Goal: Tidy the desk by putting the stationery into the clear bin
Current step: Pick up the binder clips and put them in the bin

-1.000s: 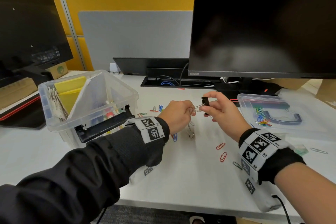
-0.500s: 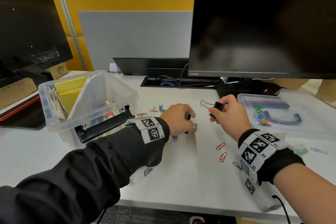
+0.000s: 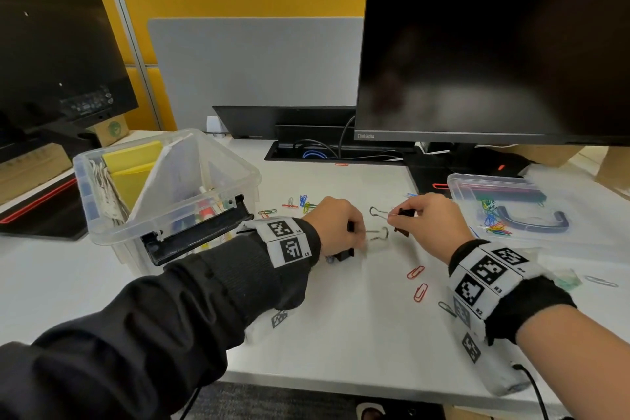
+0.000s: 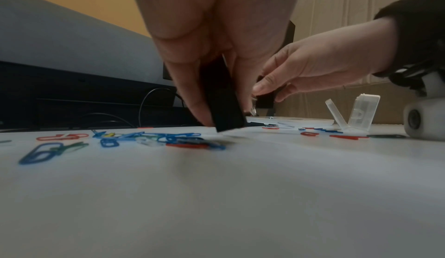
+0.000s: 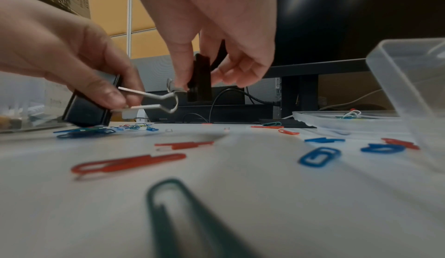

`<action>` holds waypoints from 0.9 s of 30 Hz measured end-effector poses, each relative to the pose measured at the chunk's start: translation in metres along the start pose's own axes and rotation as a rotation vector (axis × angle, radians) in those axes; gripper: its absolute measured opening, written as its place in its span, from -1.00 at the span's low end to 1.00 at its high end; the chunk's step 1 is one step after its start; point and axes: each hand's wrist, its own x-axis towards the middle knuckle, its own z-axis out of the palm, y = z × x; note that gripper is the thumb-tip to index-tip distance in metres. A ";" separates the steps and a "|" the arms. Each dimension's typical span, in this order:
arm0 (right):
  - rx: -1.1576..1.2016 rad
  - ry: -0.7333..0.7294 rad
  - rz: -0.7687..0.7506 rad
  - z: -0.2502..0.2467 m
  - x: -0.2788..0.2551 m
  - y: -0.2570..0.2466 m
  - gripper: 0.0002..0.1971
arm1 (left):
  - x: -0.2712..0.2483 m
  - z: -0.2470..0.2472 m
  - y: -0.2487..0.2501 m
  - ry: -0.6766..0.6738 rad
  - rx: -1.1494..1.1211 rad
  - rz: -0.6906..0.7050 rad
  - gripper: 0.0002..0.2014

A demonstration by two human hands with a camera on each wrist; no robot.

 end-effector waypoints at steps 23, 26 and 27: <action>0.082 -0.292 -0.056 0.008 -0.002 -0.003 -0.76 | -0.001 0.000 0.006 0.126 -0.361 0.032 -0.89; 0.062 -0.321 -0.034 0.007 -0.004 -0.004 -0.74 | -0.004 -0.001 0.008 0.076 -0.358 0.035 -0.88; 0.050 -0.345 -0.031 0.007 -0.005 -0.004 -0.75 | -0.005 -0.001 0.009 0.056 -0.353 0.031 -0.87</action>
